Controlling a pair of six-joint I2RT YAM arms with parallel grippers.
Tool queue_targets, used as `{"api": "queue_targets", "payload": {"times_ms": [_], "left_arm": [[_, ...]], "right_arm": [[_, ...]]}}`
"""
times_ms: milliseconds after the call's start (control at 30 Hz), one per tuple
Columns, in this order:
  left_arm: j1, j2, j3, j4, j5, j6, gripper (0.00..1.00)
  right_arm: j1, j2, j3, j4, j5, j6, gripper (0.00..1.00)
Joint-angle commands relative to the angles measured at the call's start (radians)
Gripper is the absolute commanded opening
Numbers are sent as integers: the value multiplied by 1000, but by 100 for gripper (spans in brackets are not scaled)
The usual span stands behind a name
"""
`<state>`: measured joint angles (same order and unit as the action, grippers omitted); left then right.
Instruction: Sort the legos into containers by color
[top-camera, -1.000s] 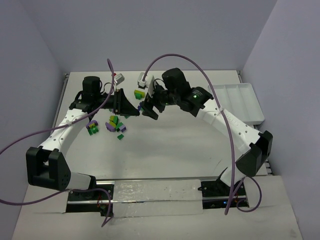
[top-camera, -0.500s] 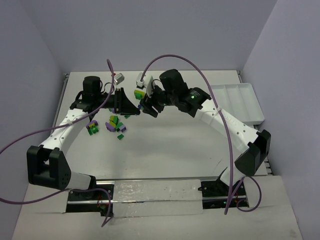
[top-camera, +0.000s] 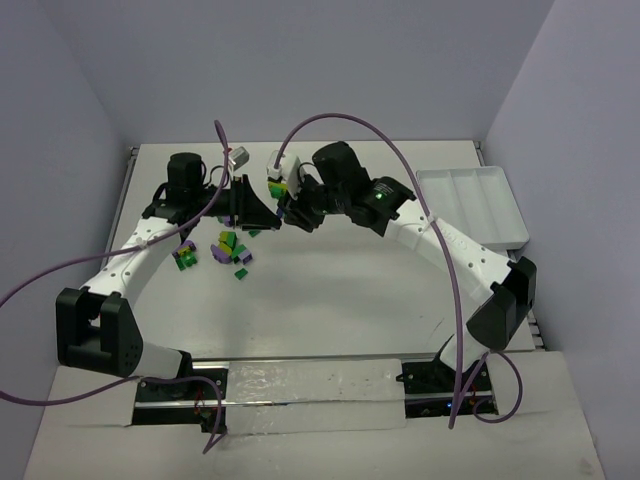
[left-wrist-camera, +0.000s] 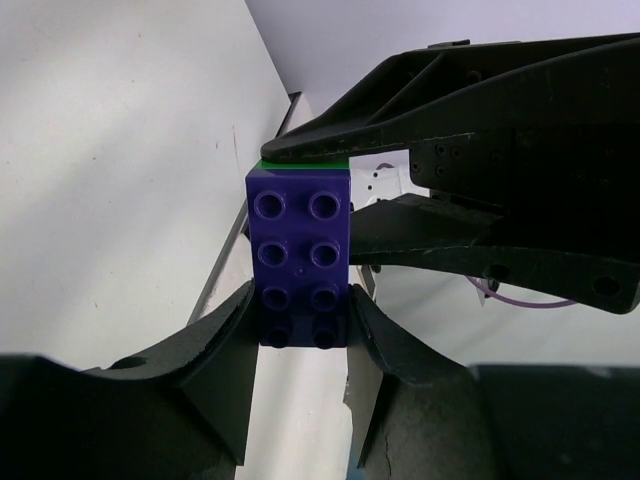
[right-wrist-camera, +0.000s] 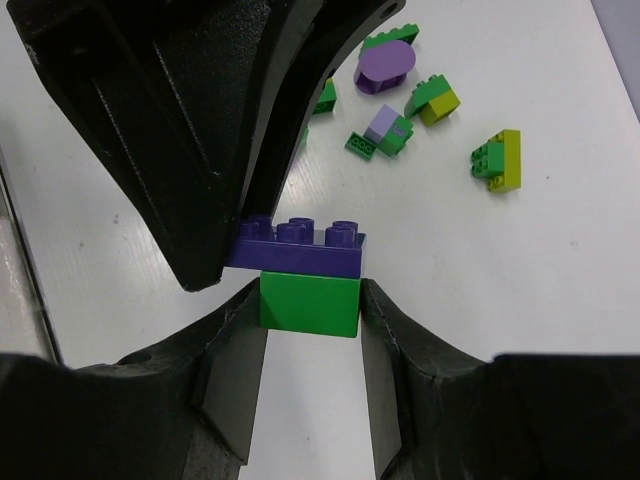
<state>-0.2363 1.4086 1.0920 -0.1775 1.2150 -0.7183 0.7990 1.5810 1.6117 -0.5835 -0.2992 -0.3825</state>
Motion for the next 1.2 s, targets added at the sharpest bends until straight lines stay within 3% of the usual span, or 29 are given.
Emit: {"api": "queue_targets", "payload": {"times_ms": [0,33,100,200,333,433,500,600,633,700,733,900,1167], "left_arm": [[-7,-3,31,-11,1,60,0],[-5,0,45,-39,-11,98,0],[6,10,77,-101,-41,158,0],[61,30,129,-136,-69,189,0],[139,40,143,-57,-89,135,0],[168,52,159,-32,-109,129,0],[167,70,187,-99,-168,201,0],[153,89,217,-166,-249,267,0],[143,97,238,-195,-290,309,0],[132,114,259,-237,-359,356,0],[118,122,278,-254,-394,382,0],[71,139,298,-244,-546,408,0],[58,163,287,-225,-551,416,0]], "right_arm": [[4,-22,-12,37,-10,-24,14],[3,-32,-27,36,-9,-30,6],[-5,-64,-70,31,1,-42,0],[-42,-114,-164,26,-8,-58,0],[-138,-179,-243,14,-21,-61,0],[-278,-237,-291,-9,-33,-83,0],[-373,-265,-320,-37,-19,-121,0],[-599,-276,-351,-75,4,-231,0],[-714,-264,-346,-96,20,-284,0],[-800,-227,-315,-125,52,-329,0],[-907,-179,-299,-139,65,-346,0],[-1121,-1,-152,-127,162,-360,0],[-1168,332,123,-146,336,-278,0]]}}
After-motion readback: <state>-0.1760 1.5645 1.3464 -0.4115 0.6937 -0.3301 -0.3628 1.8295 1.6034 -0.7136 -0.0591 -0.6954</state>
